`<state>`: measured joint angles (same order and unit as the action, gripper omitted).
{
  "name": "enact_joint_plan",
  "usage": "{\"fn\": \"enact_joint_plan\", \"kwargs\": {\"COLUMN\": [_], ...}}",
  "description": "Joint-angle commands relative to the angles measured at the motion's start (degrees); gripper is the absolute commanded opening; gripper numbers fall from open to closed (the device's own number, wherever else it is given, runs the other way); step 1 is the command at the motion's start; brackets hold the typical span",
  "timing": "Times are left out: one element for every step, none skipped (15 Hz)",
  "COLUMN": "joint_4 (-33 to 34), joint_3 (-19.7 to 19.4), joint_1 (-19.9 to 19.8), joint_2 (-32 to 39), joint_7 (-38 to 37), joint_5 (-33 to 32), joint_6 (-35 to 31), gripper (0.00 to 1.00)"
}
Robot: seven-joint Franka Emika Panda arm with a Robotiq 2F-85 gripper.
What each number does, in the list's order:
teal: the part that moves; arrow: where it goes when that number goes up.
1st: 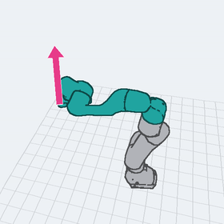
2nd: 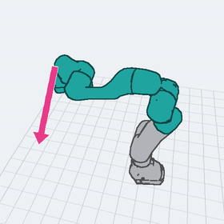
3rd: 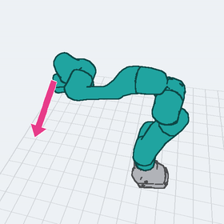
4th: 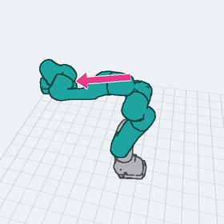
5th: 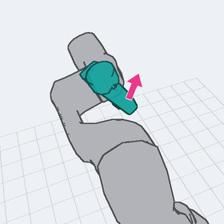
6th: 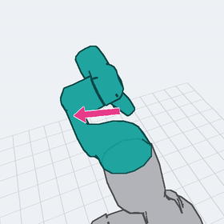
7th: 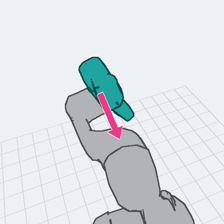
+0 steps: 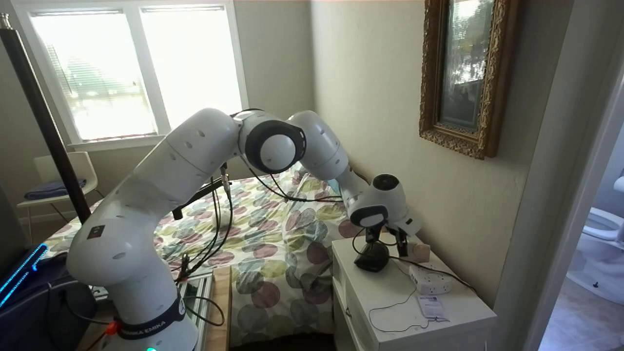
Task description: Press the left white object
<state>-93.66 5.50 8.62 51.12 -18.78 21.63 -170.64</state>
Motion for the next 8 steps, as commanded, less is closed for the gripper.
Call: {"fn": "enact_joint_plan", "kwargs": {"joint_4": [3.69,4.10,4.37,4.66,4.86,5.14,5.36,5.52], "joint_3": [-0.75,-0.77,-0.75,-0.78,-0.83,-0.82,-0.78,-0.83], "joint_1": [0.96,1.01,1.03,1.10,1.17,1.20,1.17,1.22], "joint_2": [2.39,2.67,2.91,3.10,3.24,3.46,3.65,3.79], "joint_7": [-2.29,-2.36,-2.37,-2.45,-2.50,-2.52,-2.50,-2.54], "joint_5": [-0.78,-0.79,-0.80,-0.80,-0.81,-0.82,-0.80,-0.80], "joint_6": [1.35,1.45,1.43,1.50,1.52,1.54,1.57,1.57], "gripper": [0.75,0.72,0.74,0.66,0.67,0.64,0.69,0.69]}}
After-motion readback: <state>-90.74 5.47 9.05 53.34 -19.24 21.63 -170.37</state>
